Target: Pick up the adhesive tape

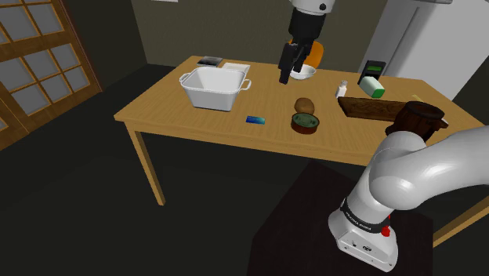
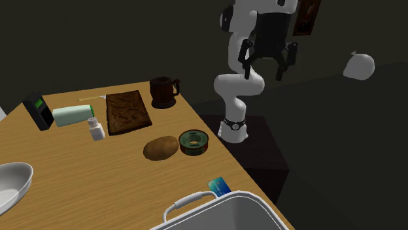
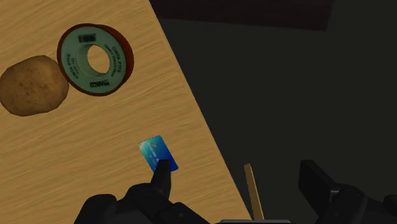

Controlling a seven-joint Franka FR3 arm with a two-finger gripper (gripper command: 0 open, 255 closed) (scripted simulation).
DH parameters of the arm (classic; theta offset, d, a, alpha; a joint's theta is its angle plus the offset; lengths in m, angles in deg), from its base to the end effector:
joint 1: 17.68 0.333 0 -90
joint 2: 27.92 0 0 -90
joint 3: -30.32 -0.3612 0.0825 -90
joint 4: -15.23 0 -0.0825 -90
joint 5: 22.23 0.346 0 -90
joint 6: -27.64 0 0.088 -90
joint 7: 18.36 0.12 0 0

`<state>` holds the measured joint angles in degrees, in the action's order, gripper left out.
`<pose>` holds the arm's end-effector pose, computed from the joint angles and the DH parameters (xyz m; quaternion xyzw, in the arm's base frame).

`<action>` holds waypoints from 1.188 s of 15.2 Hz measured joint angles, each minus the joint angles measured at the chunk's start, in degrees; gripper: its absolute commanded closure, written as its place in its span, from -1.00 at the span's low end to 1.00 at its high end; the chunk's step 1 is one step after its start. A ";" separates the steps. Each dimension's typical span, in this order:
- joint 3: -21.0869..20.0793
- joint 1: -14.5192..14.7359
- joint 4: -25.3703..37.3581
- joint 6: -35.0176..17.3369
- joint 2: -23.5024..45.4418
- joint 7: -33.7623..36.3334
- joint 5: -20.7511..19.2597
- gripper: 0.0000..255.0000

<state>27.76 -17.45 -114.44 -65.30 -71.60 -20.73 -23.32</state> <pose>0.2512 0.0167 0.6490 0.9971 0.0396 0.0603 0.0251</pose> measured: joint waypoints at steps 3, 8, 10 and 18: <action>1.28 -0.39 -2.19 -1.39 -0.54 -1.30 -0.67 -1.00; 5.33 -1.82 -9.92 -6.88 -1.76 -5.26 -2.95 -1.00; 7.16 -2.59 -12.46 -8.91 -1.87 -7.02 -4.07 -1.00; 14.63 -6.16 -21.68 -18.86 0.35 -13.68 -8.98 -1.00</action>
<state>42.40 -23.61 -136.12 -84.16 -71.25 -34.41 -32.31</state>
